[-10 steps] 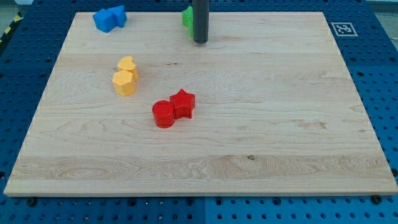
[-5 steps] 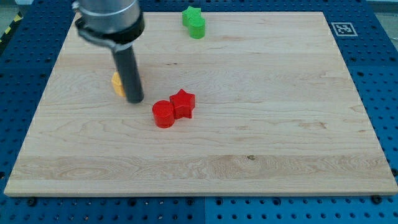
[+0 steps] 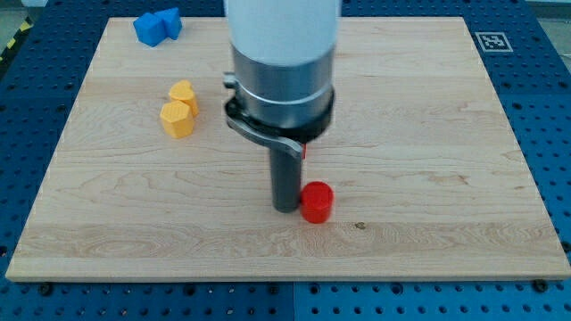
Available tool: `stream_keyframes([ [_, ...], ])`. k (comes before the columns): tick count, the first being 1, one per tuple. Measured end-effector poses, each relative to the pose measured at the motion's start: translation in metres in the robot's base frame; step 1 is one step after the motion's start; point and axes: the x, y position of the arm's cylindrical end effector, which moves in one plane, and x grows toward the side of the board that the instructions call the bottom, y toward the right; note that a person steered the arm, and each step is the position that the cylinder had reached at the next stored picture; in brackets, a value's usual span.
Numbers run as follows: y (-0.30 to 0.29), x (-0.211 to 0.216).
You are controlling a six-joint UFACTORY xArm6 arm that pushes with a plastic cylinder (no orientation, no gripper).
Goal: Push the red circle to the top right side of the board
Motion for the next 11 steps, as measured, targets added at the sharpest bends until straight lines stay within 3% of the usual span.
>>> stream_keyframes([
  [2,0.092,0.032],
  [6,0.202,-0.024],
  [11,0.162,-0.121],
])
